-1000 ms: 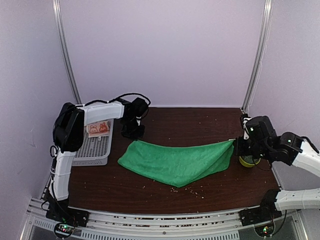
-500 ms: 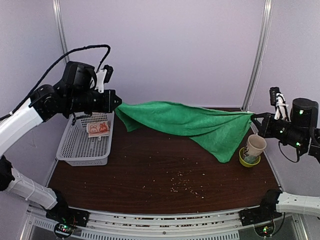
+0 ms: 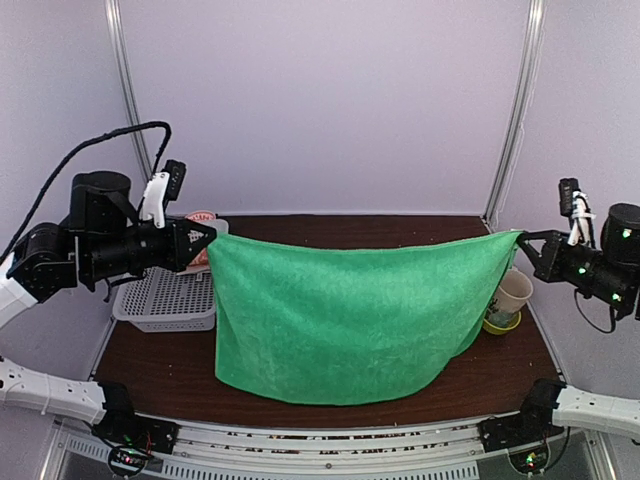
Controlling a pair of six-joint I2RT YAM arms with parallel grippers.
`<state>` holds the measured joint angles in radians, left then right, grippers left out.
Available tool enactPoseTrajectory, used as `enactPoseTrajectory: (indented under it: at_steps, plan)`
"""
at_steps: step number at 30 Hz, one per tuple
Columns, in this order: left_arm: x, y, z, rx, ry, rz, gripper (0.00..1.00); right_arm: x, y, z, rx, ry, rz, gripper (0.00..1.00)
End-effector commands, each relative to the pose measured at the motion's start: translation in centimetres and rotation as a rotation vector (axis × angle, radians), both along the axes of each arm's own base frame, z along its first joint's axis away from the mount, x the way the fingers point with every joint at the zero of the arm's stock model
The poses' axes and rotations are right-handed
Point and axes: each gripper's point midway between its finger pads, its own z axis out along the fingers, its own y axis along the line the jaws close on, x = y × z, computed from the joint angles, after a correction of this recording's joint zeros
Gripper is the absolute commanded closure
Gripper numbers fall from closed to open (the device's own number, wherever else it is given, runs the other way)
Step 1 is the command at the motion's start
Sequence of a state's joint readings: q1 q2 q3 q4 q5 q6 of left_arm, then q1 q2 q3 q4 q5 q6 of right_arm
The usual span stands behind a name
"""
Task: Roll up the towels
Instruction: Pick up the towel from the center of the board, then fold the towel at the center of the board.
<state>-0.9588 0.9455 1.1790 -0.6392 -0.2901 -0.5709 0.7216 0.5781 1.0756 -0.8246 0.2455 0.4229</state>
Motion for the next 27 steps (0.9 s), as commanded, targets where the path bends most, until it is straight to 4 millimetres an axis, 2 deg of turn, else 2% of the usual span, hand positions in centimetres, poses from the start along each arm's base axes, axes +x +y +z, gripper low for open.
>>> enactPoseTrajectory:
  at_steps: [1,4,9,14,16,20,27]
  plan:
    - [4.8,-1.5,-4.7,0.13,0.062,0.108,1.0,4.5,1.6,-5.7,-0.047,0.124,-0.094,1.0]
    - [8.4,-2.4,-9.1,0.194,0.153,0.143,1.0,7.5,2.8,-9.0,-0.004,0.182,-0.123,1.0]
    - [14.1,-2.7,-14.9,0.199,0.243,0.177,1.0,11.9,2.9,-13.9,-0.022,0.266,-0.212,1.0]
    - [18.0,-3.8,-19.0,0.276,0.282,0.188,1.0,14.9,2.6,-18.2,-0.071,0.352,-0.274,1.0]
    - [19.2,-3.8,-19.7,0.284,0.289,0.203,1.0,15.9,2.1,-19.8,-0.08,0.391,-0.31,1.0]
    - [21.5,-2.8,-20.9,0.281,0.306,0.249,1.0,18.1,2.2,-20.8,-0.084,0.416,-0.342,1.0]
    - [24.6,-3.0,-20.2,0.241,0.29,0.259,1.0,21.8,2.8,-21.6,-0.086,0.441,-0.356,1.0]
